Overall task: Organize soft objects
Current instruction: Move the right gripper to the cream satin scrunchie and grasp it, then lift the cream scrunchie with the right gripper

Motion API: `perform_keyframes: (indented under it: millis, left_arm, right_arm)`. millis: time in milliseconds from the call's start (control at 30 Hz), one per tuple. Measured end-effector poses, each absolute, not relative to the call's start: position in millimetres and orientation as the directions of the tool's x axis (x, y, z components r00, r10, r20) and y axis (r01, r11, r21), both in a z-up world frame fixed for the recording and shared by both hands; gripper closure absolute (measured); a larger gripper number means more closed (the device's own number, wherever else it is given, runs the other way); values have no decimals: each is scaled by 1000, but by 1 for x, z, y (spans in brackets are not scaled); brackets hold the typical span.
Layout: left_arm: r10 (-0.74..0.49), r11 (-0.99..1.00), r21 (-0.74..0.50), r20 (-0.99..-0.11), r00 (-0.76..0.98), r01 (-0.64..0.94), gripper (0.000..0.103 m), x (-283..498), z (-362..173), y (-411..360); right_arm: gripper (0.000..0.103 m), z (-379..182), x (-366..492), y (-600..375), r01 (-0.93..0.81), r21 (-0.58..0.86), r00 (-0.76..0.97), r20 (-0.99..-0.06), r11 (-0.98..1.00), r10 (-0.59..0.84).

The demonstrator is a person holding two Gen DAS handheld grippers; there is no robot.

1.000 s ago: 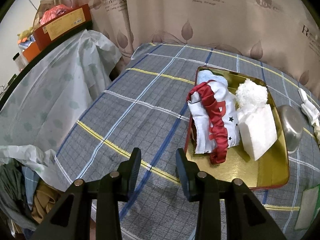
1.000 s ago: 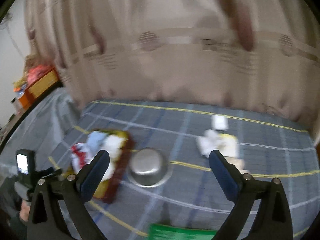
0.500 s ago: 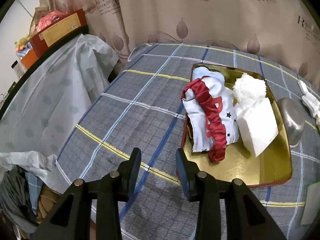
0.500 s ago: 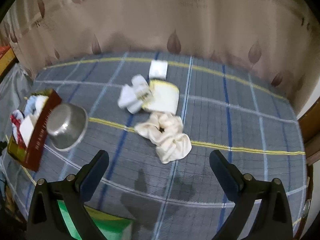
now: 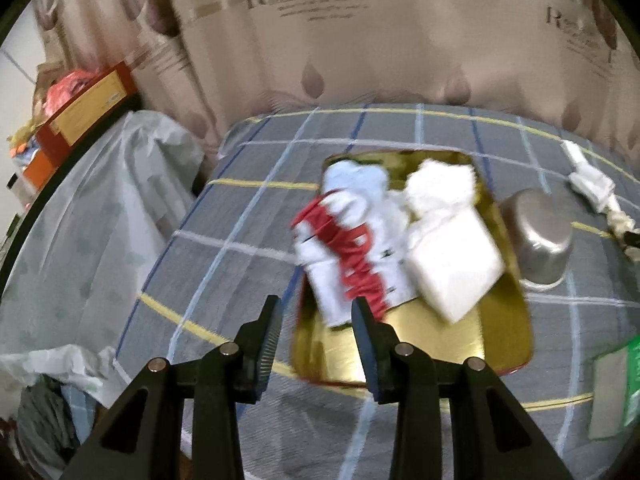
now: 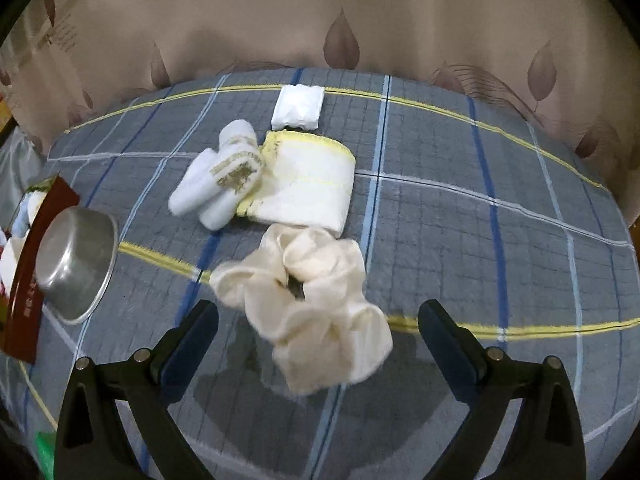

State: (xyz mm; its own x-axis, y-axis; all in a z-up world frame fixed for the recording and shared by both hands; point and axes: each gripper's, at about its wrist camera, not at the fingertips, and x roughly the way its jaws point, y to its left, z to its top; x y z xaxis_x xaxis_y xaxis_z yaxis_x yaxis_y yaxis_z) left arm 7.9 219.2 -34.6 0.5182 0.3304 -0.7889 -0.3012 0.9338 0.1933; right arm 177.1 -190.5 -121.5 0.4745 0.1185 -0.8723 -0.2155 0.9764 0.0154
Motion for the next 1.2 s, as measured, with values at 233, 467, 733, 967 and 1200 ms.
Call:
perform_keyframes:
  millis: [233, 467, 733, 967, 1200]
  left_arm:
    - [285, 956, 196, -792, 540, -218, 67, 39, -31, 180]
    - [220, 975, 189, -794, 567, -114, 67, 69, -27, 128]
    - [103, 991, 132, -823, 559, 13, 66, 100, -35, 63]
    - [-39, 990, 43, -838, 544, 137, 66, 130, -44, 12]
    - [-162, 979, -70, -842, 515, 193, 59, 178, -33, -31]
  right_arm:
    - [33, -137, 184, -187, -231, 33, 469, -872, 972, 141]
    - [72, -132, 171, -195, -229, 53, 505, -847, 972, 165]
    - [79, -129, 131, -226, -179, 41, 544, -829, 983, 134]
    - [79, -125, 102, -269, -78, -42, 581, -814, 996, 12]
    - [78, -131, 97, -274, -61, -34, 603, -798, 998, 10]
